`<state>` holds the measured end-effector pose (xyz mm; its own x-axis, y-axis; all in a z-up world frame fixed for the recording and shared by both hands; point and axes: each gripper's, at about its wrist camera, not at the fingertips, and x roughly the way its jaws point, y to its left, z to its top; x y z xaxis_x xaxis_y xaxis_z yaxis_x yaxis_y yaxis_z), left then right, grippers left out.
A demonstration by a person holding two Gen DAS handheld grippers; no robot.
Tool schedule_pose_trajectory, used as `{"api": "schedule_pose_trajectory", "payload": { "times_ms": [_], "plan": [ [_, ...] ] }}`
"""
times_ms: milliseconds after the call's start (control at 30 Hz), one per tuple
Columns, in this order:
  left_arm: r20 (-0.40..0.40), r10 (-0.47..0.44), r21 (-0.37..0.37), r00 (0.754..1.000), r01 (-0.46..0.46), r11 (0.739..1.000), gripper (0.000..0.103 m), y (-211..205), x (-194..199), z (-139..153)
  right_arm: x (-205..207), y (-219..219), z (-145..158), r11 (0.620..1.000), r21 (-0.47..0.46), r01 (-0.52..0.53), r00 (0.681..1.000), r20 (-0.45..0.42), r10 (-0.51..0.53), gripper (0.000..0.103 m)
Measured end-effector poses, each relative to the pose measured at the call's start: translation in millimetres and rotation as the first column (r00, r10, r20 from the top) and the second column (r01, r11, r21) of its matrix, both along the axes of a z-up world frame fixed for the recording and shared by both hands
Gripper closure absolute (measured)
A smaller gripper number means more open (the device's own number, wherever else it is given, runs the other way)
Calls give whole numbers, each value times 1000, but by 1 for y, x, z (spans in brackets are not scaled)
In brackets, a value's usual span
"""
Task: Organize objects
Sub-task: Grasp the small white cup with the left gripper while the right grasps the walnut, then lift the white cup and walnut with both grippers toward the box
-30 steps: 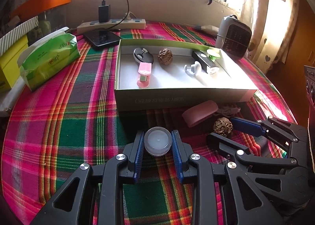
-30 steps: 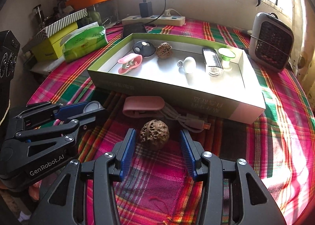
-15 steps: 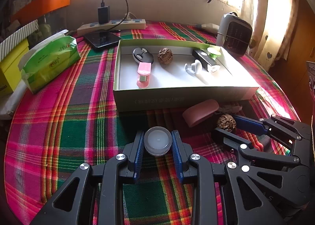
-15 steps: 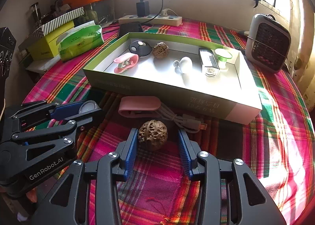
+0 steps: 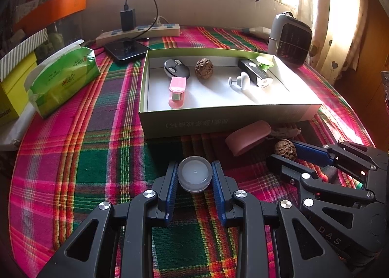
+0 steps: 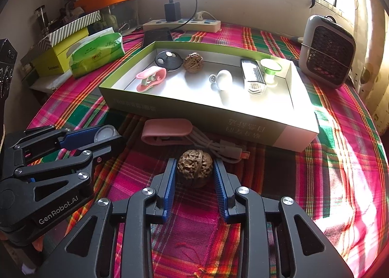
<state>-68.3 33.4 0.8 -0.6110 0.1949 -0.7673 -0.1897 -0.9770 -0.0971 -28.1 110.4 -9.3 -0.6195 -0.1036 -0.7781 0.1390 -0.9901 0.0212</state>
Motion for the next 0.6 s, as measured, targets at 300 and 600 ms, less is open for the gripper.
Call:
{"api": "schedule_pose_trajectory", "payload": {
  "times_ms": [300,600],
  "plan": [
    [0,4,-8,1000,-4,1000,78,1,1,-1,2,0,0,1000,-7,0,1000,-1,0,72],
    [-2,1,-25,1000,-1,1000,78,1,0,-1,3,1,-1,1000,-12,1,1000,-1,-1,72]
  ]
}}
